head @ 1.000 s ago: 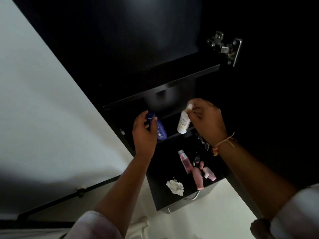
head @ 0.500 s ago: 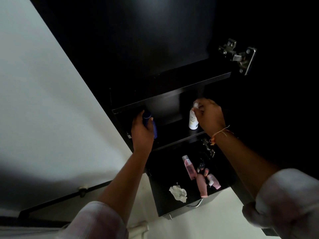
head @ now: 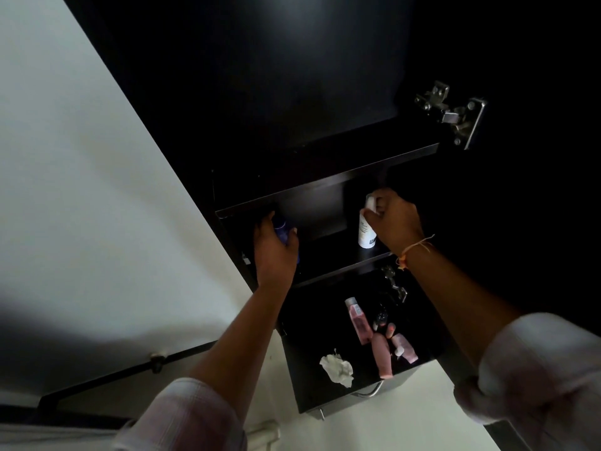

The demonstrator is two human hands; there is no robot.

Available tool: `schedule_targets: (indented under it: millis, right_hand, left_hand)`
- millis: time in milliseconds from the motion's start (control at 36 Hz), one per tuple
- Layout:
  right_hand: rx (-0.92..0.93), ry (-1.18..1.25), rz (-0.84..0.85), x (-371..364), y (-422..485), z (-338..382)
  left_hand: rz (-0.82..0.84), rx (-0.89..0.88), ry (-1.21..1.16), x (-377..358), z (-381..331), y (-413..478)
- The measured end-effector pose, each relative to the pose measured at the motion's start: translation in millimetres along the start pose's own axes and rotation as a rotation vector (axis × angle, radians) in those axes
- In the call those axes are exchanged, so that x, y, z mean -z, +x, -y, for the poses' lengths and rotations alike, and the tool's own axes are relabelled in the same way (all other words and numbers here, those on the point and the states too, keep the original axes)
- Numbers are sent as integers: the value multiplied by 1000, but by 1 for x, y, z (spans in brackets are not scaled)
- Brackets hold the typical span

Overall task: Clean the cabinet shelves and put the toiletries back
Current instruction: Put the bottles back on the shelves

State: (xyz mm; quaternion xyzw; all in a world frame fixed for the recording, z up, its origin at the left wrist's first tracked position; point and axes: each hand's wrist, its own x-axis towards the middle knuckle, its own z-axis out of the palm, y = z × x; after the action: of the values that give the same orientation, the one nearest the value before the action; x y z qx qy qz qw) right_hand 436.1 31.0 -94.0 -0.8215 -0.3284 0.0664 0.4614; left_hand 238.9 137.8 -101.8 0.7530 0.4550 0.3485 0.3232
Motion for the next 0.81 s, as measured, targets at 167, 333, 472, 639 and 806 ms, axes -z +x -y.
schedule_targets:
  millis: [167, 333, 472, 639, 806]
  right_hand:
    - [32, -19, -3, 5, -7, 0]
    - [124, -86, -77, 13, -24, 2]
    - [236, -27, -171, 17, -68, -5]
    - [77, -70, -8, 5, -126, -43]
    - [-245, -236, 241, -13, -184, -100]
  left_hand:
    - [-28, -58, 81, -2, 1, -3]
    - [-75, -257, 356, -5, 6, -27]
    - [-30, -591, 412, -11, 5, -66]
    - [228, -442, 187, -35, 21, -120]
    - [334, -48, 173, -53, 50, -155]
